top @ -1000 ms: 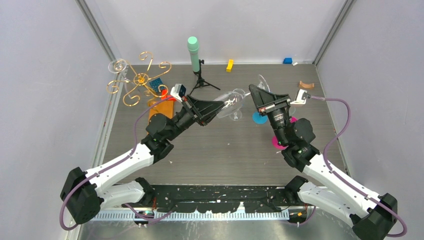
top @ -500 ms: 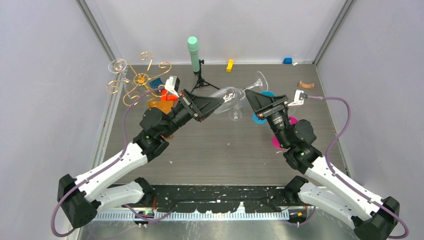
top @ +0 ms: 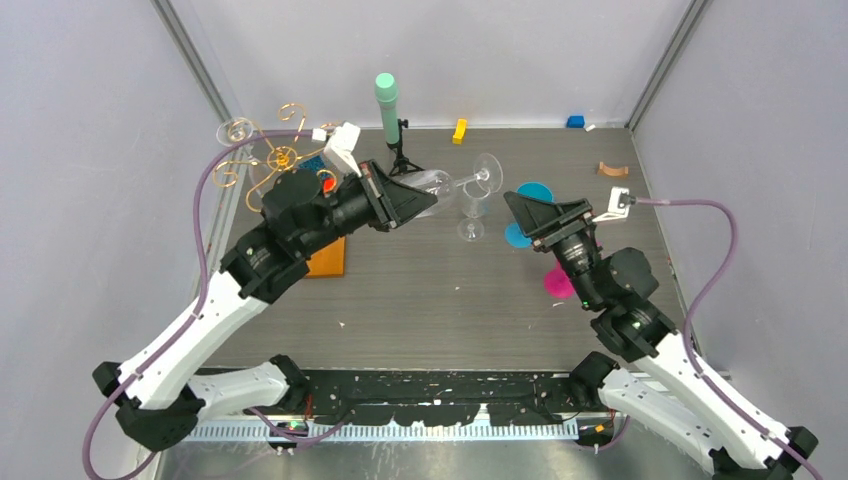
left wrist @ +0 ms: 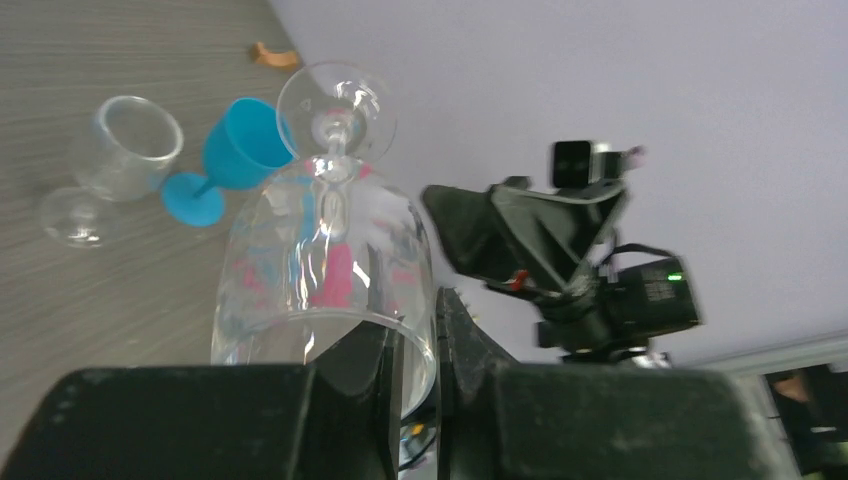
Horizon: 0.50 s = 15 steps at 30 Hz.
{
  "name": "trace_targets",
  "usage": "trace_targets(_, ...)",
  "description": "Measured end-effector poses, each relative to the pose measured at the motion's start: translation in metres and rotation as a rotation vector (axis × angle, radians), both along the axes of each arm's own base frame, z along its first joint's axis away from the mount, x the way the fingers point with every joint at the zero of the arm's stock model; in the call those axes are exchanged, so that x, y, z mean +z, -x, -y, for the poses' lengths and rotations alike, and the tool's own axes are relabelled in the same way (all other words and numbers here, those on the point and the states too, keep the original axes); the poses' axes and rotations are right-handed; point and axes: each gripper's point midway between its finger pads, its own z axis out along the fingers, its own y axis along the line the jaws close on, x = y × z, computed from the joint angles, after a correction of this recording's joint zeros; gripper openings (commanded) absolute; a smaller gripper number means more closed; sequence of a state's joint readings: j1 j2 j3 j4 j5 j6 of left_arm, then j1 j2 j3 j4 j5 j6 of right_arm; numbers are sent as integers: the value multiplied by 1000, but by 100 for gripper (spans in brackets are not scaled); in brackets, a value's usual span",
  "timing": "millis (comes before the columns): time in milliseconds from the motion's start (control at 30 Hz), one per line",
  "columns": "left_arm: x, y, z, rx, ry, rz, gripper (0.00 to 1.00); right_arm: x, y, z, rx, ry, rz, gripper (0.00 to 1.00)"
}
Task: Take the wine glass off the wine glass rack
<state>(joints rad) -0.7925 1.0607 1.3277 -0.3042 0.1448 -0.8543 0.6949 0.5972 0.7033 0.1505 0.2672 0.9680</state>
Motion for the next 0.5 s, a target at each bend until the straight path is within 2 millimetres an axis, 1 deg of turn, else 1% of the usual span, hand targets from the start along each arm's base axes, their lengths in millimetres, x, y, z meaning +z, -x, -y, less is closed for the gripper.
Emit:
trace_targets(67, -7, -5, 5, -12, -90, 0, 0, 3, 4, 11, -36, 44, -5, 61)
trace_targets(133, -20, -11, 11, -29, -188, -10, 0, 2, 8, 25, -84, 99, -18, 61)
trace_targets(233, -49, -18, 24, -60, -352, -43, 0, 1, 16, 51, -170, 173, -36, 60)
trace_targets(300, -72, -19, 33, -94, -460, -66, 0, -2, 21, 68, -227, 216, -54, 60)
trace_targets(400, -102, -16, 48, -142, -607, -99, 0, -16, 24, 88, -301, 288, -104, 59)
trace_targets(500, -124, -12, 68, -196, -724, -115, 0, -37, 25, 105, -366, 378, -173, 59)
